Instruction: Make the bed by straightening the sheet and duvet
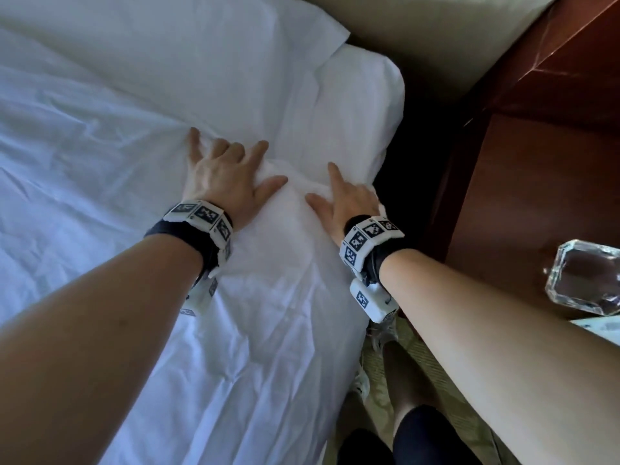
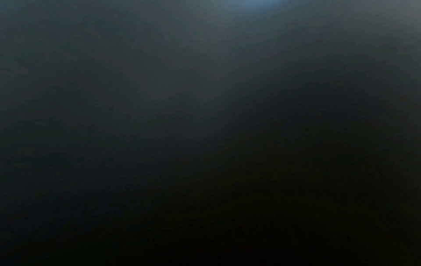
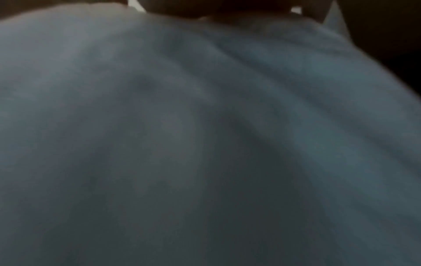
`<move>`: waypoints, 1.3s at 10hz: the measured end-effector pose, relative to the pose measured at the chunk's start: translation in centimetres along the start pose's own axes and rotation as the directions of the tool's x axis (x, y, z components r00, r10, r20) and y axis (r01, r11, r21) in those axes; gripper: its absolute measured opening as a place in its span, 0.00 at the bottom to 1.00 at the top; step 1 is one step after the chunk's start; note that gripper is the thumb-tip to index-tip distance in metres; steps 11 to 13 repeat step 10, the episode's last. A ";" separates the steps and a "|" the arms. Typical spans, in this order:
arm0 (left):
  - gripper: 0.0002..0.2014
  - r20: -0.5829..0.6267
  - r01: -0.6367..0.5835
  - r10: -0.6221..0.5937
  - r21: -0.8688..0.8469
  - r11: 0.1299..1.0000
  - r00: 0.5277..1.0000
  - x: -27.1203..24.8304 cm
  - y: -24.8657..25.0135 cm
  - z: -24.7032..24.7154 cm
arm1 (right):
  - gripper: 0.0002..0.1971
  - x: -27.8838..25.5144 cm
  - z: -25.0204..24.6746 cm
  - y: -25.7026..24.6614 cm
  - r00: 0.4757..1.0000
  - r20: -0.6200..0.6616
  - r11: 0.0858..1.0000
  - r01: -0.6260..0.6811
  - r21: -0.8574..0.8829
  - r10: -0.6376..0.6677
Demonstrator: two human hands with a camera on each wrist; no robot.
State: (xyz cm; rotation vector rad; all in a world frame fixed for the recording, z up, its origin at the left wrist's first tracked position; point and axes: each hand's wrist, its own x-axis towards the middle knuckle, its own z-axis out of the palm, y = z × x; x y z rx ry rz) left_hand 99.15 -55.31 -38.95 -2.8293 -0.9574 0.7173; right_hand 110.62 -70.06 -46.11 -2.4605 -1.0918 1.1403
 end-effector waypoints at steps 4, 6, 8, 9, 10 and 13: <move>0.32 0.031 0.110 -0.107 -0.186 0.976 0.994 6.4 0.2 -12.6 | 0.32 1.8 -16.5 -1.7 0.992 0.043 0.993 0.121 -0.019 -0.120; 0.27 -0.123 0.075 -0.116 -0.297 0.952 0.986 7.0 -1.3 -11.4 | 0.31 5.2 -15.4 -2.3 0.992 -0.072 0.991 0.096 -0.098 -0.103; 0.30 -0.140 0.089 -0.114 -0.171 0.981 0.984 3.2 -2.0 -5.5 | 0.29 5.0 -10.2 1.2 0.980 -0.170 0.980 -0.134 -0.149 0.108; 0.33 -0.063 0.131 -0.151 -0.245 0.961 0.987 1.2 -3.2 -5.4 | 0.27 4.1 -11.4 0.1 0.976 -0.176 0.977 -0.154 -0.147 0.128; 0.32 0.046 0.059 -0.046 -0.355 0.933 0.998 0.4 -3.1 -6.5 | 0.24 3.2 -13.3 -2.1 0.986 -0.157 0.985 -0.077 -0.157 0.052; 0.32 0.046 0.059 -0.046 -0.355 0.933 0.998 0.4 -3.1 -6.5 | 0.24 3.2 -13.3 -2.1 0.986 -0.157 0.985 -0.077 -0.157 0.052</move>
